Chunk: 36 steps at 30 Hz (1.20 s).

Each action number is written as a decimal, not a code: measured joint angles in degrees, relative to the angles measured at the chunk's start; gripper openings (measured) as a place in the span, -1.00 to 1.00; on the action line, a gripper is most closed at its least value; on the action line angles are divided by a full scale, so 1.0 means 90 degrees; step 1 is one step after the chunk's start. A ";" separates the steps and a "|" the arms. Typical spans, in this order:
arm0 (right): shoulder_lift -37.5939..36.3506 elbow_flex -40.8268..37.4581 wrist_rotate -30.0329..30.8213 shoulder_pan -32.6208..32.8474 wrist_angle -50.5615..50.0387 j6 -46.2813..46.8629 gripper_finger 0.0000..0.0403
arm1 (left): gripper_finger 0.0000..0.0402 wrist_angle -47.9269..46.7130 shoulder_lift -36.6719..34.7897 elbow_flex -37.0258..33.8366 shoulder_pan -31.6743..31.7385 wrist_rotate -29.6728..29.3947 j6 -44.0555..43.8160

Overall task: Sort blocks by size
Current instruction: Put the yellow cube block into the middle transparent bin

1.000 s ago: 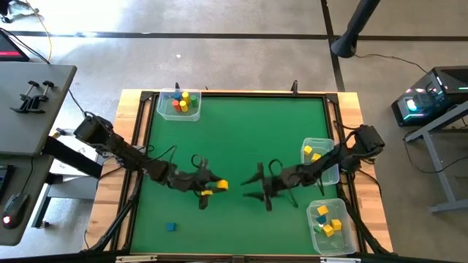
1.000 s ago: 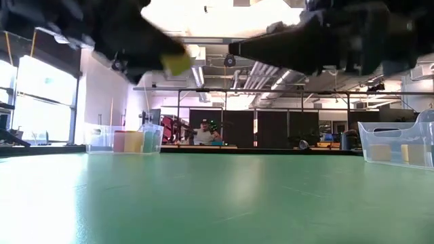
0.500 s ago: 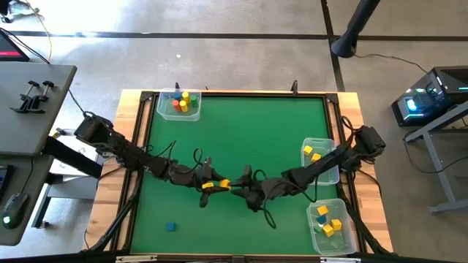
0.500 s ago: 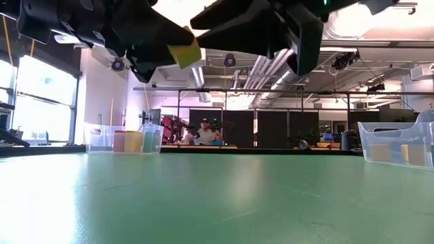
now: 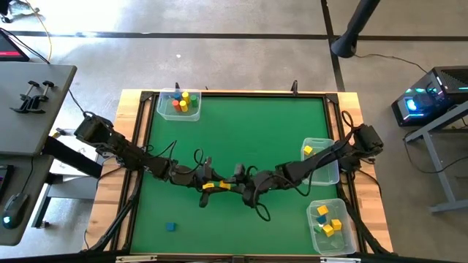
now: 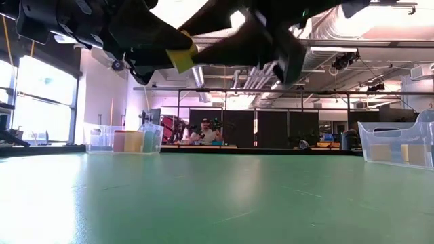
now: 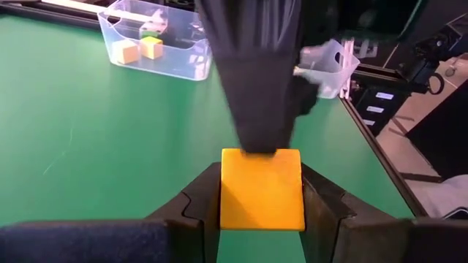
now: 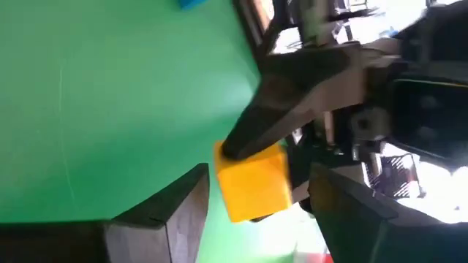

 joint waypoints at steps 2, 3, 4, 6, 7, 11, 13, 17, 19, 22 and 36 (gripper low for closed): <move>0.0087 0.0000 -0.0027 -0.0040 -0.0034 -0.0567 0.12 | -0.44 0.0000 0.0000 0.0000 0.0000 0.0000 0.0000; 0.0145 0.0000 -0.0024 -0.0056 -0.0013 -0.0858 0.12 | -0.44 -0.0002 0.0000 0.0000 0.0000 0.0001 -0.0001; 0.0190 0.0000 -0.0015 -0.0070 0.0016 -0.1129 0.12 | -0.44 -0.0021 0.0001 0.0000 0.0000 0.0002 -0.0002; 0.0277 0.0000 -0.0015 -0.0104 0.0121 -0.1413 0.13 | -0.44 -0.0039 0.0005 0.0000 0.0000 0.0002 -0.0010; 0.0324 0.0000 -0.0002 -0.0110 0.0209 -0.1468 0.12 | -0.44 -0.0039 0.0005 0.0000 0.0000 0.0001 -0.0020; 0.0420 0.0000 0.0006 -0.0110 0.0404 -0.1362 0.06 | -0.44 -0.0067 0.0005 0.0000 0.0000 -0.0001 -0.0065; 0.0430 0.0000 0.0005 -0.0110 0.0426 -0.1352 -0.03 | -0.44 -0.0083 0.0005 0.0000 0.0002 0.0000 -0.0065; 0.0432 0.0002 0.0009 -0.0114 0.0469 -0.1198 -0.26 | -0.44 -0.0104 0.0005 0.0000 0.0002 -0.0006 -0.0066; 0.0432 0.0002 0.0007 -0.0112 0.0482 -0.1025 -0.36 | -0.43 -0.0117 0.0005 0.0000 0.0002 -0.0048 -0.0106; 0.0432 0.0002 0.0063 -0.0041 0.0490 -0.0476 -0.37 | -0.39 -0.0126 0.0005 0.0007 0.0000 -0.0013 -0.0165; -0.0153 -0.0005 0.4742 0.1455 -0.3472 0.3675 -0.37 | -0.07 -0.0762 0.0002 -0.0002 -0.0005 -0.0289 -0.0221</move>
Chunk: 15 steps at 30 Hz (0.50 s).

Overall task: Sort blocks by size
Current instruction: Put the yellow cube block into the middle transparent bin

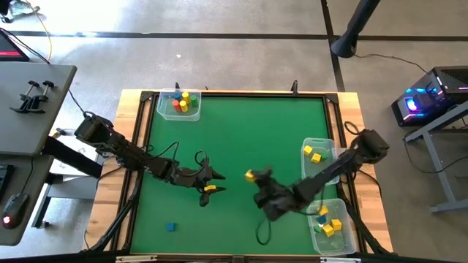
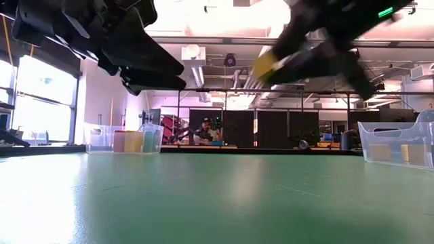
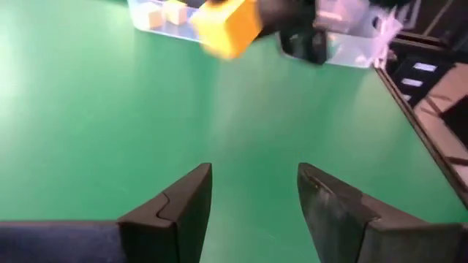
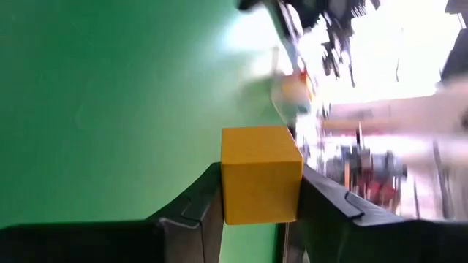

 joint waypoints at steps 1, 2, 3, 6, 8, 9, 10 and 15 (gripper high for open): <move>-0.0125 0.0000 0.0256 0.0160 -0.0525 0.0759 -0.37 | -0.07 -0.0003 0.0000 0.0000 0.0000 -0.0070 -0.0002; -0.0272 -0.0002 0.0455 0.0307 -0.1115 0.1617 -0.37 | -0.07 0.0017 -0.0003 0.0001 0.0000 -0.0138 -0.0008; -0.0454 0.0000 0.0528 0.0441 -0.1768 0.2552 -0.37 | -0.06 0.0021 -0.0004 0.0002 0.0000 -0.0201 -0.0010; -0.1050 -0.0001 0.0239 0.0670 -0.3923 0.5740 -0.37 | -0.06 -0.0004 -0.0002 0.0002 0.0000 -0.0339 -0.0013; -0.1426 -0.0002 -0.0341 0.0690 -0.5377 0.8034 -0.37 | -0.06 -0.0005 -0.0002 0.0002 0.0000 -0.0406 -0.0012; -0.1598 -0.0002 -0.0669 0.0678 -0.6118 0.9153 -0.37 | -0.06 -0.0005 -0.0002 0.0002 0.0000 -0.0417 -0.0010; -0.1753 -0.0002 -0.1031 0.0641 -0.6787 1.0242 -0.37 | -0.06 -0.0005 -0.0002 0.0002 0.0000 -0.0426 -0.0012; -0.2270 -0.0083 -0.2943 0.0441 -0.8454 1.3010 -0.37 | -0.06 -0.0004 -0.0002 0.0002 0.0005 -0.0464 -0.0013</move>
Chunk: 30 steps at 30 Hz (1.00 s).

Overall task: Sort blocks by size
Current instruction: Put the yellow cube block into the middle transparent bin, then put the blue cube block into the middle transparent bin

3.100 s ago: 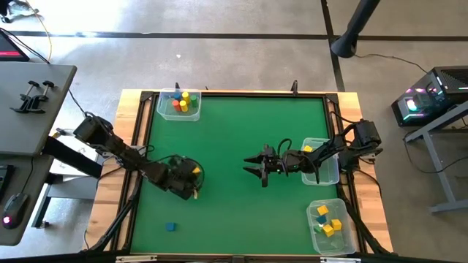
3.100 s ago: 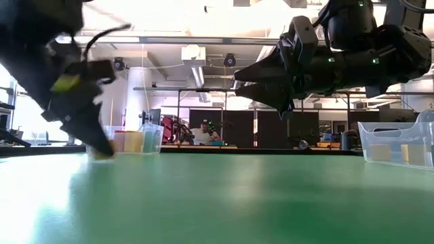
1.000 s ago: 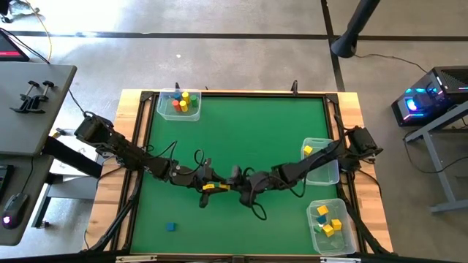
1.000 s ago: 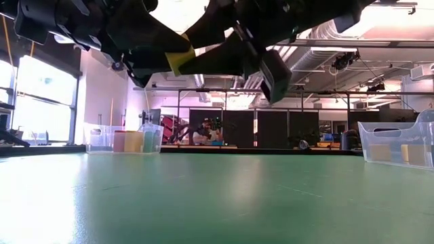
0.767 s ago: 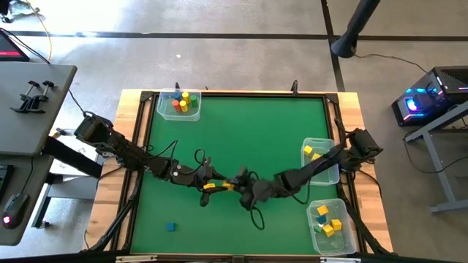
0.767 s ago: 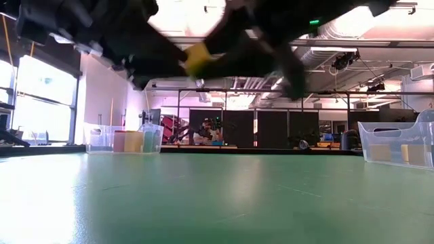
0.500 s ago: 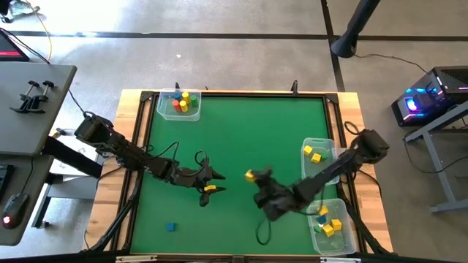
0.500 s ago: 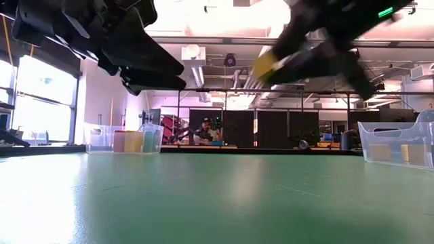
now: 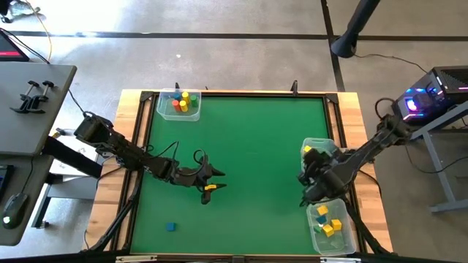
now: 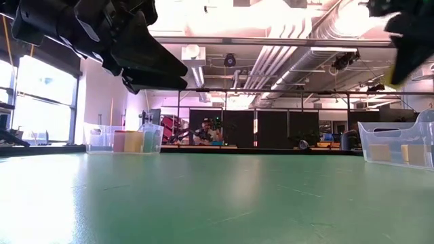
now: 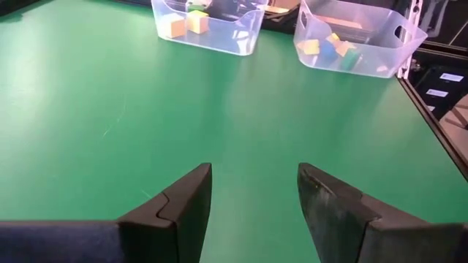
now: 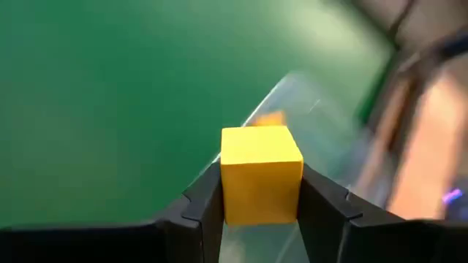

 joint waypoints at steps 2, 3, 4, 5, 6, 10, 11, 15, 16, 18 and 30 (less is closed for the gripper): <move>-0.0240 -0.0180 -0.0497 -0.0148 0.0383 -0.0065 -0.37 | -0.06 -0.0001 0.0000 0.0000 0.0000 -0.0009 -0.0001; -0.0316 -0.0275 -0.0717 -0.0264 0.0508 -0.0079 -0.37 | -0.06 -0.0005 0.0000 0.0000 0.0000 -0.0010 -0.0002; -0.0352 -0.0385 -0.0990 -0.0366 0.0535 -0.0081 -0.37 | -0.06 -0.0016 0.0000 0.0000 0.0000 -0.0010 -0.0002; -0.0354 -0.0519 -0.1301 -0.0479 0.0489 -0.0081 -0.37 | -0.06 -0.0023 0.0000 0.0000 0.0000 -0.0009 -0.0002; -0.0349 -0.0652 -0.1522 -0.0578 0.0412 -0.0087 -0.37 | -0.06 -0.0023 0.0000 0.0000 0.0000 -0.0007 -0.0002; -0.0358 -0.1207 -0.2047 -0.1000 0.0668 -0.0394 -0.33 | -0.06 -0.0040 0.0000 0.0000 0.0000 -0.0007 -0.0002; -0.0359 -0.1325 -0.2130 -0.1096 0.0928 -0.0589 -0.31 | -0.06 -0.0040 0.0000 0.0000 0.0000 -0.0007 -0.0002; -0.0360 -0.1689 -0.2234 -0.1425 0.2090 -0.1563 -0.22 | -0.06 -0.0041 0.0000 0.0000 0.0000 -0.0007 0.0000; -0.0360 -0.1758 -0.2225 -0.1513 0.2351 -0.1765 -0.21 | -0.06 -0.0043 0.0000 0.0000 0.0000 -0.0007 0.0000; -0.0360 -0.1857 -0.2201 -0.1680 0.2590 -0.2057 -0.20 | -0.06 -0.0043 0.0000 0.0000 0.0000 -0.0007 -0.0001; -0.0363 -0.1637 -0.0749 -0.1865 0.1489 -0.2021 -0.17 | -0.06 -0.0102 -0.0029 0.0011 -0.0102 -0.0149 -0.0001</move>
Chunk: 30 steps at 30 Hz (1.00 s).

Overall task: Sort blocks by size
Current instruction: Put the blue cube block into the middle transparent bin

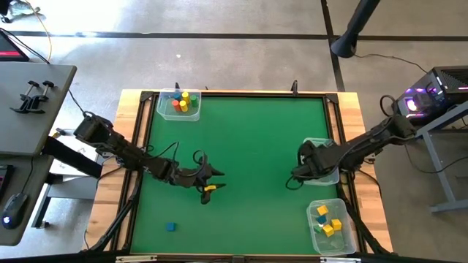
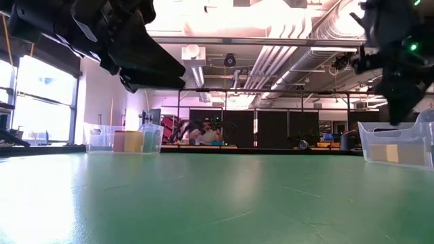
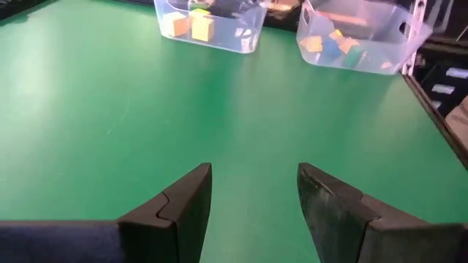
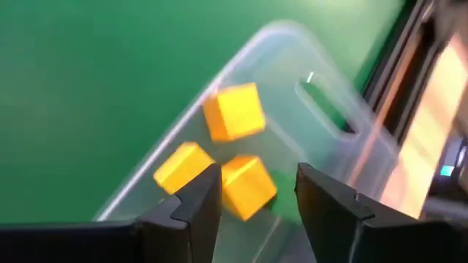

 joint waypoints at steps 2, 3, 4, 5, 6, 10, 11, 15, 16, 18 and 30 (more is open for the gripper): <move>0.0000 0.0126 0.0440 0.0220 -0.0108 0.0078 -0.17 | -0.06 -0.0439 -0.0018 0.0208 -0.0127 -0.0109 -0.0002; 0.0000 0.0197 0.0682 0.0337 -0.0104 0.0088 -0.17 | -0.06 -0.0877 -0.0039 0.0375 -0.0208 -0.0186 -0.0008; 0.0000 0.0272 0.0973 0.0455 -0.0048 0.0052 -0.17 | -0.07 -0.1489 -0.0054 0.0617 -0.0293 -0.0277 -0.0067; 0.0000 0.0329 0.1277 0.0578 0.0085 -0.0004 -0.17 | -0.09 -0.2230 -0.0054 0.0919 -0.0373 -0.0372 -0.0172; 0.0000 0.0378 0.1595 0.0698 0.0266 -0.0066 -0.17 | -0.10 -0.3056 -0.0054 0.1249 -0.0452 -0.0452 -0.0358; -0.0002 0.0404 0.2881 0.1012 0.1860 -0.0810 -0.17 | -0.18 -0.6301 0.0040 0.2590 -0.0760 -0.0322 -0.1620; -0.0004 0.0364 0.3126 0.1042 0.2462 -0.1131 -0.17 | -0.19 -0.7014 0.0072 0.2867 -0.0851 -0.0165 -0.2026; 0.0026 0.0127 0.3480 0.1031 0.4765 -0.2981 -0.17 | -0.24 -0.8782 0.0158 0.3563 -0.1247 0.0409 -0.3770; 0.0046 0.0069 0.3483 0.1022 0.5214 -0.3461 -0.17 | -0.25 -0.9029 0.0155 0.3588 -0.1351 0.0585 -0.4287; 0.0056 -0.0092 0.3482 0.1010 0.5972 -0.4296 -0.17 | -0.25 -0.9209 0.0160 0.3567 -0.1577 0.1172 -0.5316; 0.0053 -0.0702 0.3362 0.0490 0.7173 -0.5462 -0.17 | -0.03 -0.7709 0.0162 0.3053 -0.2929 0.2898 -0.9389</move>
